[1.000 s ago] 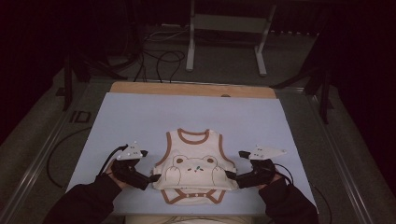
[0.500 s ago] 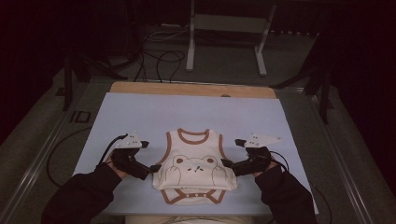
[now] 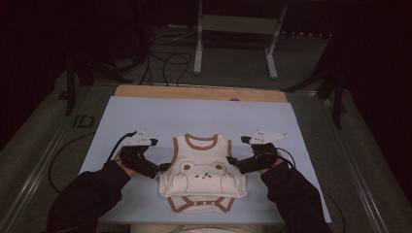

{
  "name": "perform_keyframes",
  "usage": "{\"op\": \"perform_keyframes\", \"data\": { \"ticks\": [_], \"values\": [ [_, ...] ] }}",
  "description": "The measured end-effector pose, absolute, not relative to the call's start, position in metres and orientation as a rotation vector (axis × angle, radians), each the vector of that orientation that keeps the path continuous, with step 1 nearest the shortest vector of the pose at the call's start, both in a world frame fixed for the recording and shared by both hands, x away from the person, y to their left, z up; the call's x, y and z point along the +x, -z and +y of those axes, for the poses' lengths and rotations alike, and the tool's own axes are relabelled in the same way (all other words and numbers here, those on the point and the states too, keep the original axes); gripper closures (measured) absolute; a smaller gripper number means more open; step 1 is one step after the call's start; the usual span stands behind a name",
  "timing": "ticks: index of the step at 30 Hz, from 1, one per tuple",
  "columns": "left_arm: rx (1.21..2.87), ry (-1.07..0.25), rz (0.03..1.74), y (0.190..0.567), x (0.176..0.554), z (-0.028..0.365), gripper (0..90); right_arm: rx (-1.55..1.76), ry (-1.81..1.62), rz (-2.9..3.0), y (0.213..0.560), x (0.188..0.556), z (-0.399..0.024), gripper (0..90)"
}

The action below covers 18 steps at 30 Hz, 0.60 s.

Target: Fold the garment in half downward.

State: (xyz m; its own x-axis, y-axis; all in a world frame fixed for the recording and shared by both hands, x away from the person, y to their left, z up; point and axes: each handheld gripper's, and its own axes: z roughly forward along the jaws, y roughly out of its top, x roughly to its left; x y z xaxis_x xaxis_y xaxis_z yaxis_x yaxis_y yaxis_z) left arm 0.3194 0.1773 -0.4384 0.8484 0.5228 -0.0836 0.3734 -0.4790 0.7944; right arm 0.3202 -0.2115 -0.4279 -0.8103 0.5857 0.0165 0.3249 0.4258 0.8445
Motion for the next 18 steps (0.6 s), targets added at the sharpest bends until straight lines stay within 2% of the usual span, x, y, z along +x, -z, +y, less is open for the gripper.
{"op": "perform_keyframes", "data": {
  "ticks": [18],
  "values": [
    [2.139,-0.249,0.630,0.438,0.338,0.166,0.6,0.779,-1.314,2.452,0.439,0.346,-0.212,9.0]
  ]
}}
